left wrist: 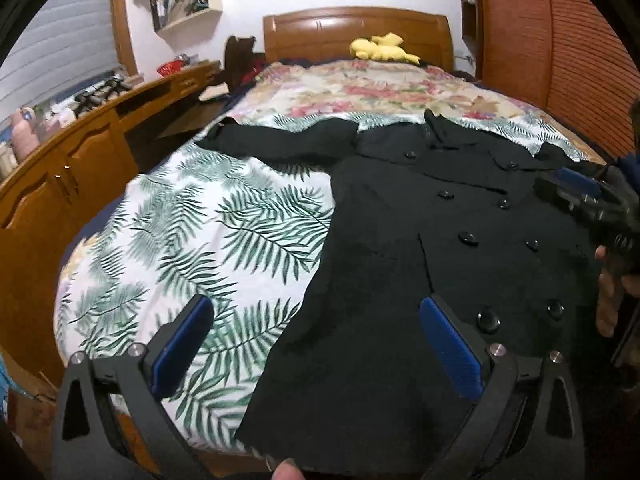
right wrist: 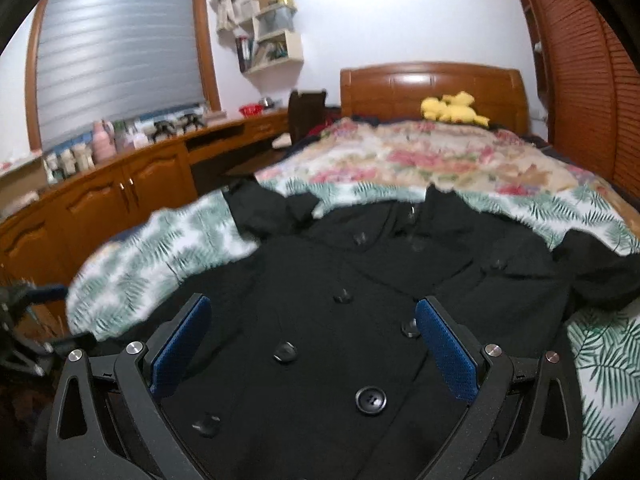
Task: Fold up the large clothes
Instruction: 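Move the left gripper to the coat sleeve cuff and close on it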
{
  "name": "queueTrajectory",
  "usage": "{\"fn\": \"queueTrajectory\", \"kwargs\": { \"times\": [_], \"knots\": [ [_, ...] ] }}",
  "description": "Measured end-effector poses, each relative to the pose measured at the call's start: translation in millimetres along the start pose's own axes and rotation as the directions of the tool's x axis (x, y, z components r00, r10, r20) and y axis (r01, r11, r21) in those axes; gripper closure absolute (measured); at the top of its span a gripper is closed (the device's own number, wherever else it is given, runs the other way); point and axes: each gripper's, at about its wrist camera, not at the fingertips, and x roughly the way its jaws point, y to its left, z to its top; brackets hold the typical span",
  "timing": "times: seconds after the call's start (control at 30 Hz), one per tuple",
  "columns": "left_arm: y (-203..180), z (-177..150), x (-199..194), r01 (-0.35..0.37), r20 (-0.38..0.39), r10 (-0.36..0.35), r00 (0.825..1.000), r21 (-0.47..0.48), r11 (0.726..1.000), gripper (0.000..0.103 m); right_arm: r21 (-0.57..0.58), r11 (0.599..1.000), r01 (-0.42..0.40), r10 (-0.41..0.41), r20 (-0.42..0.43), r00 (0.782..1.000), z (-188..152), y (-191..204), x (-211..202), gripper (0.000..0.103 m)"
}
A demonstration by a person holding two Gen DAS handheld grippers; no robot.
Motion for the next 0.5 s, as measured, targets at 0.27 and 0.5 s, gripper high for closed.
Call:
{"fn": "queueTrajectory", "kwargs": {
  "times": [0.27, 0.5],
  "knots": [
    [16, 44, 48, 0.118, -0.033, -0.118, 0.992, -0.009, 0.993, 0.000, -0.024, 0.999, 0.038, -0.038, -0.002, 0.999, 12, -14, 4, 0.000],
    [29, 91, 101, 0.163, -0.032, -0.164, 0.986, -0.019, 0.986, 0.000, -0.084, 0.993, 0.086, -0.089, -0.042, 0.995, 18, -31, 32, 0.000]
  ]
}}
